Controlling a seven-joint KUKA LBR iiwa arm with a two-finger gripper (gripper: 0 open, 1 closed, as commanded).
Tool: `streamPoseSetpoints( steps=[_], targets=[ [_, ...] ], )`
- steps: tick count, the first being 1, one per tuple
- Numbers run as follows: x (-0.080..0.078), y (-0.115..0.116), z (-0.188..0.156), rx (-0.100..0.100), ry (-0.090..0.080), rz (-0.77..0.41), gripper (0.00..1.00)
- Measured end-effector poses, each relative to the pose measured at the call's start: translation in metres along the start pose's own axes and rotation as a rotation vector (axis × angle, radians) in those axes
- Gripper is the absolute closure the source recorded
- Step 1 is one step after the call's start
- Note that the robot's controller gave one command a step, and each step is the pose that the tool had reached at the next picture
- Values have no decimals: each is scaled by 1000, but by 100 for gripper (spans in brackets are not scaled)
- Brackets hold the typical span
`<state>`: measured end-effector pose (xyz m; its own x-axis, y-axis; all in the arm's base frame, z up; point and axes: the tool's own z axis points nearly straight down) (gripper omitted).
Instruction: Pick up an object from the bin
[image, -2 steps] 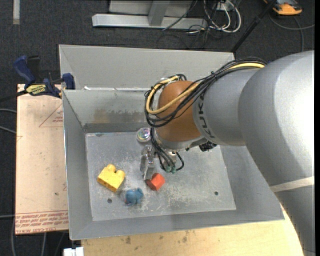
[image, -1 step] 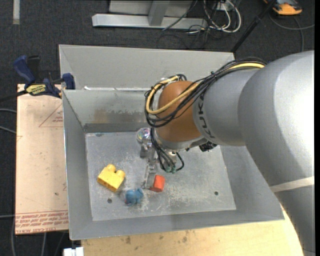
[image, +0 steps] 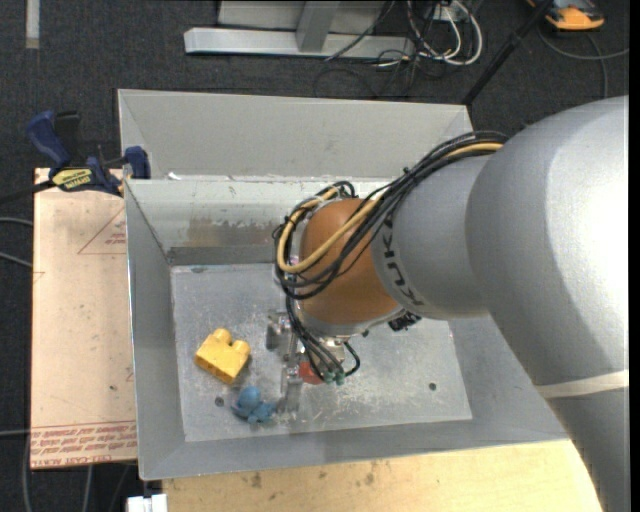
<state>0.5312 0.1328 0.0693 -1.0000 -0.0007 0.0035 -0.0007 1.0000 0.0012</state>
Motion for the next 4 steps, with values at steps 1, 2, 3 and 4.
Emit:
streamPoseSetpoints(
  steps=[1, 2, 3, 4],
  targets=[
    [7, 53, -125, -4, -9, 432, 0],
    [-2, 75, -120, -1, -6, 168, 0],
    [8, 43, -22, 4, 3, 87, 0],
    [6, 56, 0, -1, -4, 120, 0]
  ],
)
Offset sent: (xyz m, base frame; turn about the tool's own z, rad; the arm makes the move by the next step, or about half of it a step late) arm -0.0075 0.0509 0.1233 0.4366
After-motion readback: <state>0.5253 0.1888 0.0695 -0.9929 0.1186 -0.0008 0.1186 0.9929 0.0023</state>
